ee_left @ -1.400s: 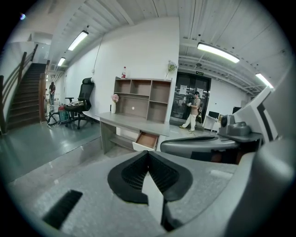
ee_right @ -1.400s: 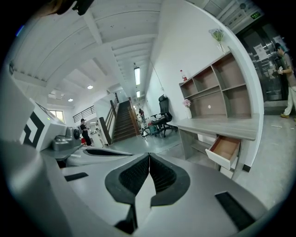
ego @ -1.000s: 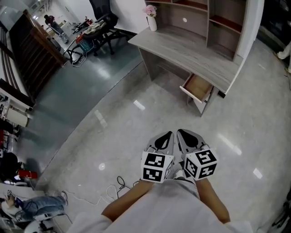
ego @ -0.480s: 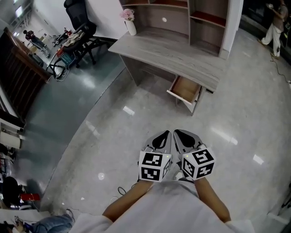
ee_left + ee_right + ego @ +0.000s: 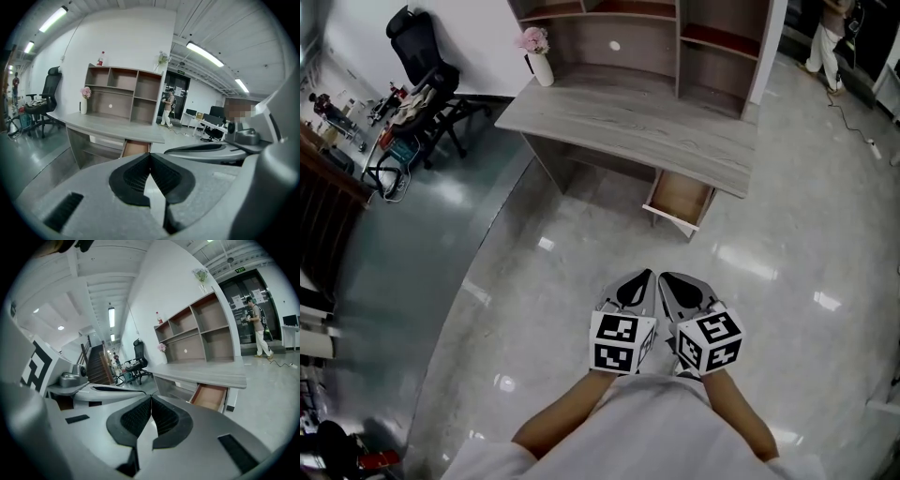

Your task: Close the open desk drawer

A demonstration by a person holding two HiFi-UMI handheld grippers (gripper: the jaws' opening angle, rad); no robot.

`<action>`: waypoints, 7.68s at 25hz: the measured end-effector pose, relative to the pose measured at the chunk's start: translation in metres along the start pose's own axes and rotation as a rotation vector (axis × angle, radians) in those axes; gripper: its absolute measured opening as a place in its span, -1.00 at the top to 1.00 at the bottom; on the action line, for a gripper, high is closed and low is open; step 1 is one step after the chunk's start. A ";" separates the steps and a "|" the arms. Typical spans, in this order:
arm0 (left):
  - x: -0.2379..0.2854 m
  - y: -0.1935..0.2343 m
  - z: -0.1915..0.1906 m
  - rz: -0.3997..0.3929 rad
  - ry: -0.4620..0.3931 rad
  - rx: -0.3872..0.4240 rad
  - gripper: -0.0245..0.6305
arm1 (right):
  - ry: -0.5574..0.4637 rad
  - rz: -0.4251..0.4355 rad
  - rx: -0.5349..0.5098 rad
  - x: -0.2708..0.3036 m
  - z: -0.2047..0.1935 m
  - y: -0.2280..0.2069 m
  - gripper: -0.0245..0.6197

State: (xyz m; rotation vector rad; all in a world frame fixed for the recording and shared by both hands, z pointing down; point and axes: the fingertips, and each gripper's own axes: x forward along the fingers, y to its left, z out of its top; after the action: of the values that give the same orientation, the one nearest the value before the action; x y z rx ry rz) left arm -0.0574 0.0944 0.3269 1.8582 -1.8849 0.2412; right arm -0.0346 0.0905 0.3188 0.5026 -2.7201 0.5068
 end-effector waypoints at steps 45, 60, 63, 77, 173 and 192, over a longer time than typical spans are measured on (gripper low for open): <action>0.170 0.039 -0.016 -0.299 0.189 0.117 0.92 | -0.197 -0.232 0.586 0.083 -0.067 -0.162 0.92; 0.215 0.067 -0.053 -0.248 0.239 0.114 0.92 | -0.350 -0.088 0.844 0.161 -0.112 -0.198 0.91; 0.229 0.076 -0.062 -0.251 0.252 0.116 0.92 | -0.362 -0.104 0.896 0.175 -0.122 -0.206 0.91; 0.270 0.123 -0.057 -0.256 0.268 0.100 0.92 | -0.491 -0.211 1.214 0.219 -0.149 -0.252 0.29; 0.339 0.147 0.011 -0.351 0.279 0.105 0.92 | -0.726 -0.203 1.374 0.258 -0.074 -0.368 0.50; 0.297 0.093 0.024 -0.326 0.215 0.122 0.92 | -0.477 -0.146 1.090 0.201 -0.045 -0.302 0.77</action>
State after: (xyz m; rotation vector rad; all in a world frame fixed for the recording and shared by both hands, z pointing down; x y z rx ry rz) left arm -0.1428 -0.1756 0.4585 2.0933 -1.4295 0.4335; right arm -0.0824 -0.2115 0.5192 1.1726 -2.5253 2.0488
